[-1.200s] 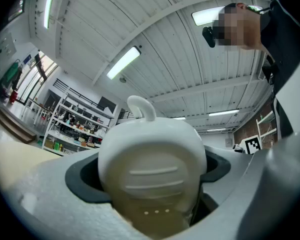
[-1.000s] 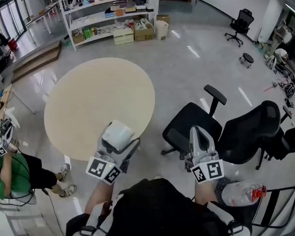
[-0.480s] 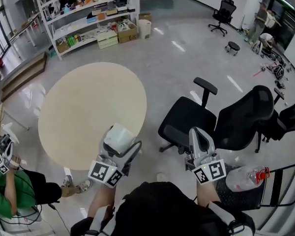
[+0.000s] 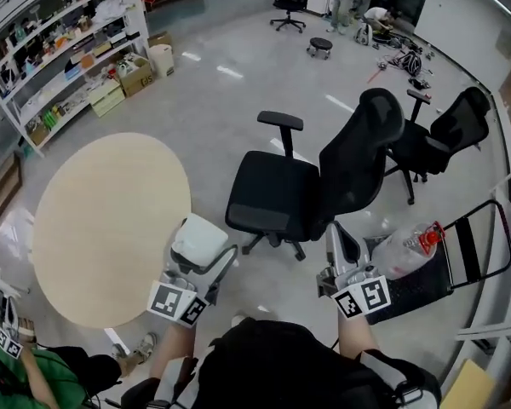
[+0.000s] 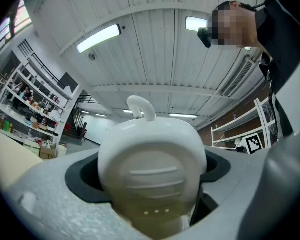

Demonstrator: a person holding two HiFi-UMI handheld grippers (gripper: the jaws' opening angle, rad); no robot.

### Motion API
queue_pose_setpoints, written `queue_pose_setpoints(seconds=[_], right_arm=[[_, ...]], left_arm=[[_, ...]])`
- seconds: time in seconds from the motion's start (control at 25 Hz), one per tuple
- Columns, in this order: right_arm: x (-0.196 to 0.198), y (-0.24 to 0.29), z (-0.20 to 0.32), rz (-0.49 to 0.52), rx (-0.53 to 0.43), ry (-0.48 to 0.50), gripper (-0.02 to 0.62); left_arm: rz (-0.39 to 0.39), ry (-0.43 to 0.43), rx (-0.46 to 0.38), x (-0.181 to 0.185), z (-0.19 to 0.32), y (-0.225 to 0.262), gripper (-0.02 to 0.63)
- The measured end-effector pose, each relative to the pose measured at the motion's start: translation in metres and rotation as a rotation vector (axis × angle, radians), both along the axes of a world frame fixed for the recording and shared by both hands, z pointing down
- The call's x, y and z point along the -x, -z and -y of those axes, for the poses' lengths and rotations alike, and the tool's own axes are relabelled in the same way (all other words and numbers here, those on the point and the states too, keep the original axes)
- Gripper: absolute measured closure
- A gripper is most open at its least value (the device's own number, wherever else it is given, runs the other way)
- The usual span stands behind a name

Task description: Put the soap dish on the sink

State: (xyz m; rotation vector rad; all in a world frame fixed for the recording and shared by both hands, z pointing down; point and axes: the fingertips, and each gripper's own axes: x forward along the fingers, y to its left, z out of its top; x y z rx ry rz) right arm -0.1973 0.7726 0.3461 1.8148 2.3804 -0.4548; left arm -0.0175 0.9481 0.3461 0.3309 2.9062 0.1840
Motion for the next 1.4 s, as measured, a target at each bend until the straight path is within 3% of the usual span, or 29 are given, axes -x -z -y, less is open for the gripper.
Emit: queue_pose_setpoints(seconds=[0.64,1.04,1.4], right_arm=[[0.108,-0.007,0.213,-0.006,-0.013,-0.302,0.589],[0.131,-0.013,0.352,-0.01,-0.009,-0.535,0.589],[0.127,-0.027,0.473,-0.021,-0.012,-0.748,0.589]], left_arm=[[0.001,-0.357,-0.013,0.172,0.176,-0.001,0.097],[0.009,-0.582,-0.006,0.245,0.289,-0.004,0.097],[0.012,-0.789,0.005,0.296,0.398,-0.017,0.097]])
